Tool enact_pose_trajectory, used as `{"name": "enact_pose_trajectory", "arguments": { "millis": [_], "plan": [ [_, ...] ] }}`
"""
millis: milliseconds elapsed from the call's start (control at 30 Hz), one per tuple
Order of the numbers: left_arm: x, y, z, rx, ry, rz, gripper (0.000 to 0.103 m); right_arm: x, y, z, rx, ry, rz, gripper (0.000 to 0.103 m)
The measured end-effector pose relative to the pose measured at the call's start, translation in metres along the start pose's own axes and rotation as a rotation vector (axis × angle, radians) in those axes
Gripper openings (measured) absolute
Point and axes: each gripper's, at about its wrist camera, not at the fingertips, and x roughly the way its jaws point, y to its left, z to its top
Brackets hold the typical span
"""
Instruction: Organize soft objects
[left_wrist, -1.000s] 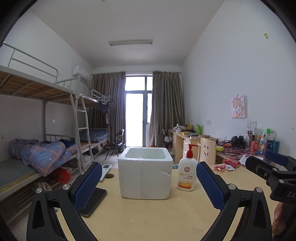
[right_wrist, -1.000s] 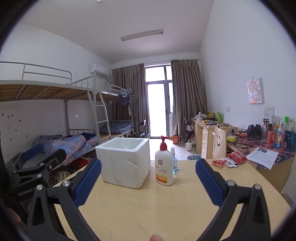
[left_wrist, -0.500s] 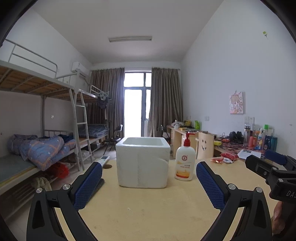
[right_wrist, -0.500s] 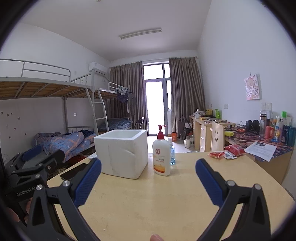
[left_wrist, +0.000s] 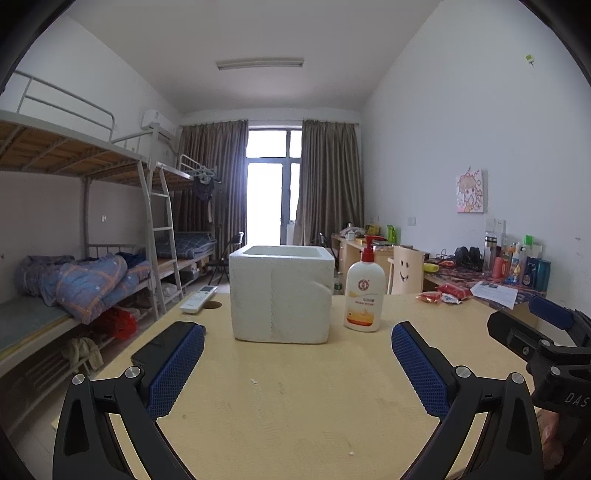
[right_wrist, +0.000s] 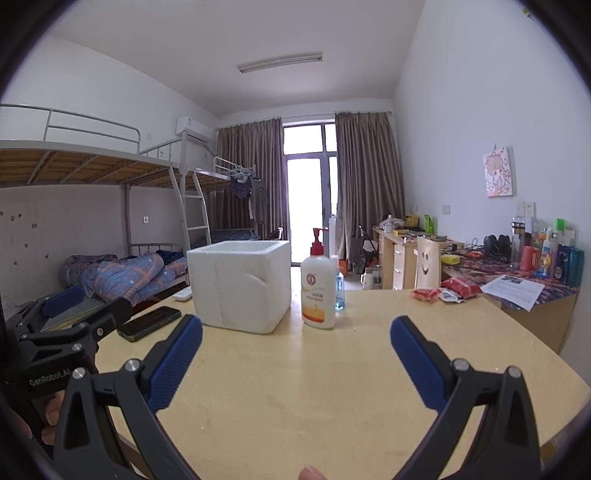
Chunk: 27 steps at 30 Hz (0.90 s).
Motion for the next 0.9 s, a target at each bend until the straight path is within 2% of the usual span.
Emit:
{"name": "enact_pose_trajectory", "arguments": {
  "millis": [267,900],
  "plan": [
    [-0.013,-0.009,0.001,0.012,-0.007,-0.024,0.102,-0.017,0.002,0.003,-0.009,-0.010,-0.009,0.103],
    [-0.011,-0.007,0.001,0.004,0.003,-0.018,0.102,-0.011,0.003,-0.001,-0.018,0.000,-0.011,0.103]
  ]
}}
